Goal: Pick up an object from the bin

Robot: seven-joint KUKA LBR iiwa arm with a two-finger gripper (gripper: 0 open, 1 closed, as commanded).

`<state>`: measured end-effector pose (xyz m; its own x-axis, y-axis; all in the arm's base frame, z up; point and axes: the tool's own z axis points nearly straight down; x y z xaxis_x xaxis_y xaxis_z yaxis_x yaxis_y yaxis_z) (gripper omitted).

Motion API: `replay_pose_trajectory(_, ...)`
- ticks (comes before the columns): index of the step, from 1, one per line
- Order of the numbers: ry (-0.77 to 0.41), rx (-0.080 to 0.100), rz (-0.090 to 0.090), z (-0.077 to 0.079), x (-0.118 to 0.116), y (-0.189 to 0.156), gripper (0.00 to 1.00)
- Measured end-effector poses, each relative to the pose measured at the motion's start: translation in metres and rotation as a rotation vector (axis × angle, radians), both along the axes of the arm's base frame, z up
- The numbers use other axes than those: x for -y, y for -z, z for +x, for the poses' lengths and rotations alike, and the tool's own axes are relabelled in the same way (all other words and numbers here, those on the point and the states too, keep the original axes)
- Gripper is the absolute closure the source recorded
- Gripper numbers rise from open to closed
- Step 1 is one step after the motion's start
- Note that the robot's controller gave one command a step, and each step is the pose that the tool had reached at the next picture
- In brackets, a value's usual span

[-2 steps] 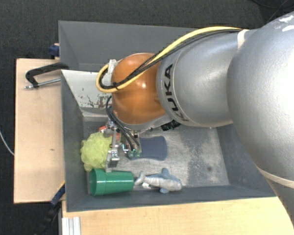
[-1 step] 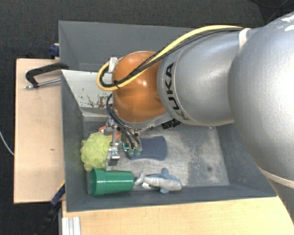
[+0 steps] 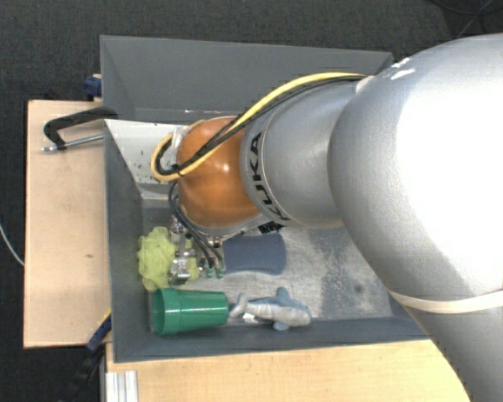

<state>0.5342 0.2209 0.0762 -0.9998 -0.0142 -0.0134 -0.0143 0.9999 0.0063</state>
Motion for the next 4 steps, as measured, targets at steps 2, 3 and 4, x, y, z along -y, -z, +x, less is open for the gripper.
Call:
replay_pose_trajectory(2, -0.038, -0.010, -0.005, -0.006, 0.006, -0.122, 1.00)
replay_pose_trajectory(3, -0.038, -0.010, -0.005, -0.006, 0.006, -0.122, 1.00)
replay_pose_trajectory(4, -0.096, -0.014, -0.006, 0.002, 0.011, -0.167, 1.00)
